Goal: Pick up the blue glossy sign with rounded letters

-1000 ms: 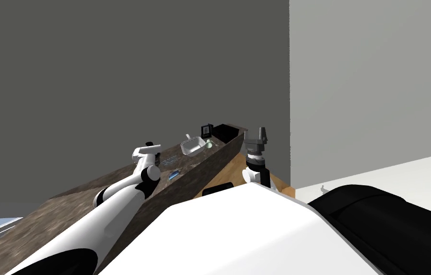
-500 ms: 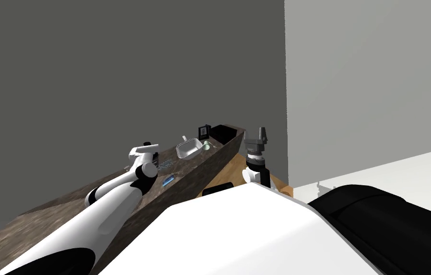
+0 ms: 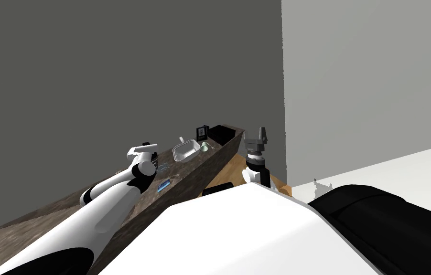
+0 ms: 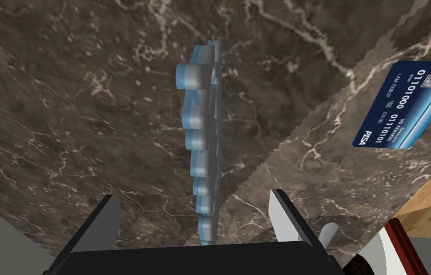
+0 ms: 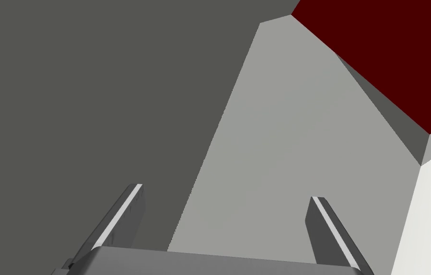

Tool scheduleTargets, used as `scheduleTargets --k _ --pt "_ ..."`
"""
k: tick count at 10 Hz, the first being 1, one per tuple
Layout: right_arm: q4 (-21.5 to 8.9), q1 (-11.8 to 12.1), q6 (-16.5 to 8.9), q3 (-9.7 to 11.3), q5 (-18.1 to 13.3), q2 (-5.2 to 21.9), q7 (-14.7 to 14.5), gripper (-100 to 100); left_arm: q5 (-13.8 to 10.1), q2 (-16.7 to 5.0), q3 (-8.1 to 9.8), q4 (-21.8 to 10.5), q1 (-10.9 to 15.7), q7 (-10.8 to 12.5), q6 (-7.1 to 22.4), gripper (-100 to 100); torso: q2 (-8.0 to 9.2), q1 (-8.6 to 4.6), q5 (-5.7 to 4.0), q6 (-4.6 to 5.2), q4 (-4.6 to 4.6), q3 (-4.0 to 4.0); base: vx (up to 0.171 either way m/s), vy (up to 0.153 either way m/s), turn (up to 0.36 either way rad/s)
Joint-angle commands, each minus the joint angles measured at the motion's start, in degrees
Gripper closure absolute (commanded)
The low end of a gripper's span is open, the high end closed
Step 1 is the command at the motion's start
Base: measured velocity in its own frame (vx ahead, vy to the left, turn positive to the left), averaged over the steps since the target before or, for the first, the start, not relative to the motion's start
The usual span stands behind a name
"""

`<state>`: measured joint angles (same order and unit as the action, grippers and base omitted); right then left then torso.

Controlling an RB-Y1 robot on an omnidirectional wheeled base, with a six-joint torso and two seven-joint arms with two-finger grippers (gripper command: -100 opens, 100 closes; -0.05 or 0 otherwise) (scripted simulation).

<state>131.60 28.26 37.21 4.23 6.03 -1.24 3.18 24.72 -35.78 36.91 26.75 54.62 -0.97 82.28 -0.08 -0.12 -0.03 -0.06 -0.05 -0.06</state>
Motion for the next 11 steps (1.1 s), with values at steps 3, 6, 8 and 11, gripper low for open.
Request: scheduleTargets --k 3,6,8,11 --pt "0.00 0.00 0.00 0.00 0.00 0.00 0.00 0 0.85 -1.14 1.64 -2.88 1.46 -0.94 4.46 -100 -0.09 -0.05 -0.02 0.00 -0.02 -0.05 0.063 -0.041 -0.067" --pt "0.00 0.00 0.00 0.00 0.00 0.00 0.00 0 0.87 -1.11 1.85 -2.53 1.32 -1.23 5.14 0 0.03 0.07 0.01 -0.02 0.00 0.01 0.026 -0.012 -0.019" --pt "0.00 -0.01 0.00 -0.01 0.00 0.01 0.00 0 0.12 0.19 1.03 -3.64 0.25 1.00 3.12 -100 0.19 0.28 0.06 -0.02 0.03 0.10 -0.022 0.063 -0.036" --pt "0.00 0.00 0.00 -0.01 0.00 0.01 0.00 0 0.09 0.38 1.14 -2.71 -0.08 0.69 3.62 100 0.21 0.25 0.06 -0.04 0.05 0.12 -0.009 0.026 -0.004"
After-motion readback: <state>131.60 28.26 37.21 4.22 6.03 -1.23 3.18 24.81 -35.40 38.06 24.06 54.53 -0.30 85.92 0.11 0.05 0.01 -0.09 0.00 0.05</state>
